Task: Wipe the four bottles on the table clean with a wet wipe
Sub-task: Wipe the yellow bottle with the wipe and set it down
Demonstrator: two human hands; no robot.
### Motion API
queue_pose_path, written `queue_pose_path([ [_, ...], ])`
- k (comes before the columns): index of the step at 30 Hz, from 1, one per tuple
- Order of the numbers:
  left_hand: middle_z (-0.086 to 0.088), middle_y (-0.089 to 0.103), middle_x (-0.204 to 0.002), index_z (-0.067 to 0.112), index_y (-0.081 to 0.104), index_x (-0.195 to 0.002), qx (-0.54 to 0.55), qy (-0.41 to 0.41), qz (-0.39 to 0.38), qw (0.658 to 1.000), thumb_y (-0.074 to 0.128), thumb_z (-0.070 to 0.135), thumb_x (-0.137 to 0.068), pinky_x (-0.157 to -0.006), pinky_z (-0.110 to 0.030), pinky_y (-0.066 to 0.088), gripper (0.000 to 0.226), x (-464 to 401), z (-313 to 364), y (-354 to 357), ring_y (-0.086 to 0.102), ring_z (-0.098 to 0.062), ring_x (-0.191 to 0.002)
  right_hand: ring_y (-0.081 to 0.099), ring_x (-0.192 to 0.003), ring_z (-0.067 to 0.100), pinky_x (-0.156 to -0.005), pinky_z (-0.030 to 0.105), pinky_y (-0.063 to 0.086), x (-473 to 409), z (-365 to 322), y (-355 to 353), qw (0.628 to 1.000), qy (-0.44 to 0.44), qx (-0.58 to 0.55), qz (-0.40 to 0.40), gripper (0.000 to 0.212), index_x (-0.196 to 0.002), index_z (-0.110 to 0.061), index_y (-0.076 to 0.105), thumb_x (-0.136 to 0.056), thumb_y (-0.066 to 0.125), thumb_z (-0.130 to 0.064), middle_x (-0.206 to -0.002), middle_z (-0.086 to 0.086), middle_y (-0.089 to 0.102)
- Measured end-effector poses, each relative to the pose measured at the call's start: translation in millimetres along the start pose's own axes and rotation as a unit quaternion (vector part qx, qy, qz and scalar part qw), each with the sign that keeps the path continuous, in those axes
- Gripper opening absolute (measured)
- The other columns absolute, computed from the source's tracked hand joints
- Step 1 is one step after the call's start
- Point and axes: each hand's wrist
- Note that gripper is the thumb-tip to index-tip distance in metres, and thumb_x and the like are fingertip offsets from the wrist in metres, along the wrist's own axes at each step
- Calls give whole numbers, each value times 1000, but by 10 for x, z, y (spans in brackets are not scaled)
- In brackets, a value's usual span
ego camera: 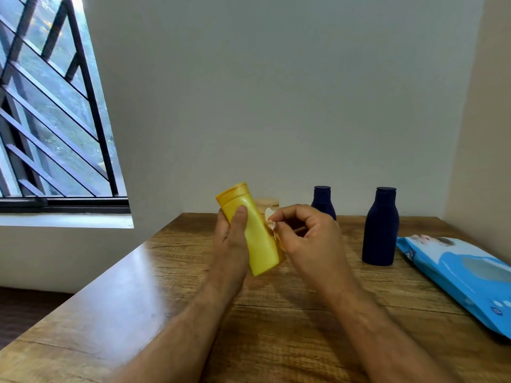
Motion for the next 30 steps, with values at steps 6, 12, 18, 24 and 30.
queue_pose_path([
  [6, -8, 56, -80, 6, 52, -111, 73, 18, -26, 997, 65, 25, -61, -58, -32, 53, 55, -20, 14, -15, 59, -20, -70, 67, -79, 9, -67, 34, 61, -4, 12, -3, 1000, 12, -13, -16, 12, -86, -21, 74, -86, 71, -10, -86, -10, 70],
  [12, -12, 67, -99, 6, 54, -121, 223, -63, 74, 970, 59, 22, -97, -69, -35, 59, 29, -124, 28, -57, 70, -21, -86, 66, -85, -1, -69, 18, 57, -19, 3, -24, 998, 23, -37, 36, 9, -91, -21, 76, -85, 73, -14, -87, -12, 71],
  [18, -19, 71, -107, -1, 54, -128, 260, -100, 32, 960, 63, 25, -89, -67, -33, 62, 47, -79, 33, -11, 75, -24, -91, 67, -86, 2, -72, 20, 58, -10, -24, -15, 998, 17, -46, 48, 13, -96, -20, 77, -84, 75, -18, -90, -11, 73],
  [24, -25, 70, -113, -7, 58, -122, 241, -108, 28, 964, 66, 22, -86, -74, -37, 64, 47, -87, -5, -9, 73, -31, -96, 66, -87, -7, -74, 11, 54, 50, -14, 43, 1000, -17, 2, 12, 15, -93, -25, 78, -82, 76, -15, -89, -16, 72],
  [30, -30, 63, -124, -10, 57, -128, 274, -156, 49, 948, 69, 28, -87, -97, -55, 54, 57, -116, -3, -27, 65, -39, -108, 65, -87, -7, -75, 11, 54, 128, -15, 139, 990, -46, 72, -111, 14, -91, -30, 76, -86, 73, -17, -87, -22, 70],
])
Point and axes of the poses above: each hand's wrist, its own x-axis away from the middle knuckle, its own y-axis out of the palm, z = x × y
